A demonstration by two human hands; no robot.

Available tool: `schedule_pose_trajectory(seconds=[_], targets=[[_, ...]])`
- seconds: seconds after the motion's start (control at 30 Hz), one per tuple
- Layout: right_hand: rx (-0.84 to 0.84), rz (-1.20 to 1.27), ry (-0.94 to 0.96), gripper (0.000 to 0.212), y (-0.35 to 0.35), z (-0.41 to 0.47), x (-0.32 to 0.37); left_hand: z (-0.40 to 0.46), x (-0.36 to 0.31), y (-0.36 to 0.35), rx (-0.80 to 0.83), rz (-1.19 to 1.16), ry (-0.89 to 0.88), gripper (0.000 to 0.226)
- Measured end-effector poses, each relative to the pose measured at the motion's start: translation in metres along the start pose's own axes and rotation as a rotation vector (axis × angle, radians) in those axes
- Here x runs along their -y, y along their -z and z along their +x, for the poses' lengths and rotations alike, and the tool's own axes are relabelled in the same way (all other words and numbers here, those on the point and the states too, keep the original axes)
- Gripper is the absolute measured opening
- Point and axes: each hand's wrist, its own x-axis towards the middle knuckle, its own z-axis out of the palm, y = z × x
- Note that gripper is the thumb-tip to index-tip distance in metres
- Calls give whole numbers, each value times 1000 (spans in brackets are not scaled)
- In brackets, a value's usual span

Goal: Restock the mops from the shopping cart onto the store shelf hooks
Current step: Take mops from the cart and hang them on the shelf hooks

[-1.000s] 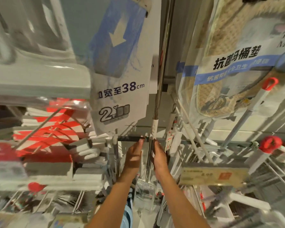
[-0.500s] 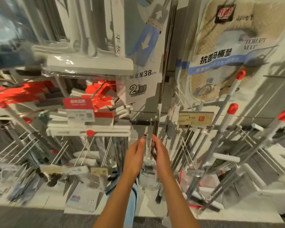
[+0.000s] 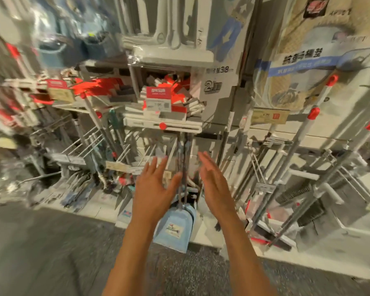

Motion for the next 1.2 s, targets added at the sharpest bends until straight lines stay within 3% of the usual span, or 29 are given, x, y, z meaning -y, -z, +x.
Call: schedule_pose_trajectory(seconds=[0.17,0.4,0.5,0.67,0.9,1.2], targets=[[162,-145,197,69,-18,-27,32,-50,8,66,-184,178,47,88],[414,-139,345,74,-48,-95,54,-172,12,92,-371,247,227,79],[555,-88,393,72,-72,-144,53,-243,18,98,-441,292,358,79],[785,-59,465,87,-116,-227,63,-356,33,112,-519,403,631,94],[1069,20,601,58,-173,-327,102,-484,49,146,-763,401,867,84],[1290,139,675,56,-260,-449,148,-609,74,192,-966,213,1087,84]])
